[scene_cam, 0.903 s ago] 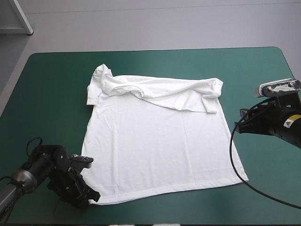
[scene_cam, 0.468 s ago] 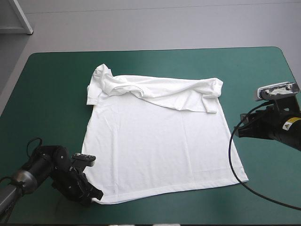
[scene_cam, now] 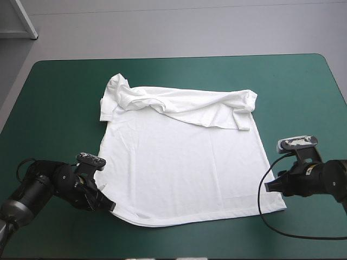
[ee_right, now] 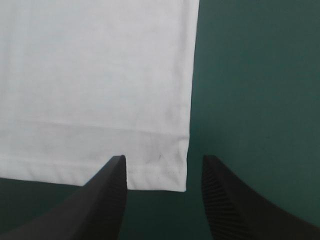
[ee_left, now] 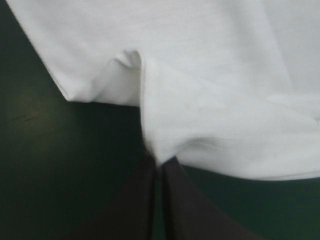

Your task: Fold the cloth

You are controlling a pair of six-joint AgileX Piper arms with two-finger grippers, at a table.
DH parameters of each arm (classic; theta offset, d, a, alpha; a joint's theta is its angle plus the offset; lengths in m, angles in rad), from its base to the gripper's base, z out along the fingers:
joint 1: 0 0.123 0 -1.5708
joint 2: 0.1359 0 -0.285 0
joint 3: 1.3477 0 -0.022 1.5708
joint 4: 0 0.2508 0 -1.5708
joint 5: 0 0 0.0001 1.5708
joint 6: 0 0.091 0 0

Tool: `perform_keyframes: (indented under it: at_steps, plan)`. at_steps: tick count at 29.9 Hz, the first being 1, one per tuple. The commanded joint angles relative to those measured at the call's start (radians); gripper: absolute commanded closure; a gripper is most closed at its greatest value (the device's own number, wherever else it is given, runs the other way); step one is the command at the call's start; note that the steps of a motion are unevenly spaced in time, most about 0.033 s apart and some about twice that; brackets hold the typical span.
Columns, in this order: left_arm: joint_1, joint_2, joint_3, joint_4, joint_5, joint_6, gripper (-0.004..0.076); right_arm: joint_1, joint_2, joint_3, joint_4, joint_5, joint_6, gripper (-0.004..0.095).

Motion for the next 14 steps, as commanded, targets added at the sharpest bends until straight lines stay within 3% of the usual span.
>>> perform_keyframes:
  at_steps: [1,10,14]
  plan:
    - [-0.003,-0.016,-0.030,0.000,-0.008,-0.001,0.0705,-0.009,-0.006,0.070,-0.006,-0.098,0.015,0.0436]
    - [-0.003,-0.016,-0.030,-0.004,-0.015,0.009,0.0705,-0.009,0.098,0.193,-0.021,-0.236,0.024,0.0436]
    - [-0.003,-0.016,-0.030,-0.004,-0.011,0.009,0.0705,-0.009,0.188,0.195,-0.021,-0.234,0.024,0.0436]
